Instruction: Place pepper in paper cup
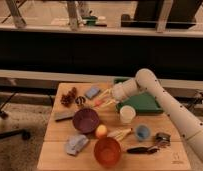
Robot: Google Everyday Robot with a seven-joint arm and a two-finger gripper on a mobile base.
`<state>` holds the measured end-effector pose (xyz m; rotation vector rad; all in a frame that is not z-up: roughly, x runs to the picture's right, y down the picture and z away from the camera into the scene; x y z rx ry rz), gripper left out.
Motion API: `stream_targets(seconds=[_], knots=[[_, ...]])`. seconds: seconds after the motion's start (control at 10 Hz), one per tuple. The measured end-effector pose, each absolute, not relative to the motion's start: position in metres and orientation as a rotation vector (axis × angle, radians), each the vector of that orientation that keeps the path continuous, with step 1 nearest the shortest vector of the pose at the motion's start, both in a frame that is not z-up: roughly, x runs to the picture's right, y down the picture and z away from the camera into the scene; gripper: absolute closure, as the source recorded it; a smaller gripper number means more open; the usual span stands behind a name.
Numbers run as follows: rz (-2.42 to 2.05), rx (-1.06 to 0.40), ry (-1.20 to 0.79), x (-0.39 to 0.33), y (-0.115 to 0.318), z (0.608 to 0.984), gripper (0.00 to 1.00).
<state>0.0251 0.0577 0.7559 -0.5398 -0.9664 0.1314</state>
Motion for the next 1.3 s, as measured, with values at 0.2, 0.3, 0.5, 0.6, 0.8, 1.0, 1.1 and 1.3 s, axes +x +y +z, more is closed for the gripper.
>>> stream_targets(seconds=[0.2,0.3,0.5,0.6,0.8,1.0,1.1,1.3], knots=[[0.166,-0.532,-0.959,0.044,0.057,0.760,1.00],[0.175,-0.531,-0.957,0.049,0.058,0.762,1.00],[0.197,-0.526,-0.953,0.060,0.059,0.764,1.00],[0.206,-0.523,-0.952,0.065,0.058,0.765,1.00],[0.222,-0.515,-0.949,0.075,0.058,0.766,1.00],[0.230,-0.511,-0.947,0.079,0.058,0.767,1.00],[0.232,-0.510,-0.947,0.078,0.058,0.767,1.00],[0.234,-0.510,-0.948,0.077,0.058,0.767,1.00]])
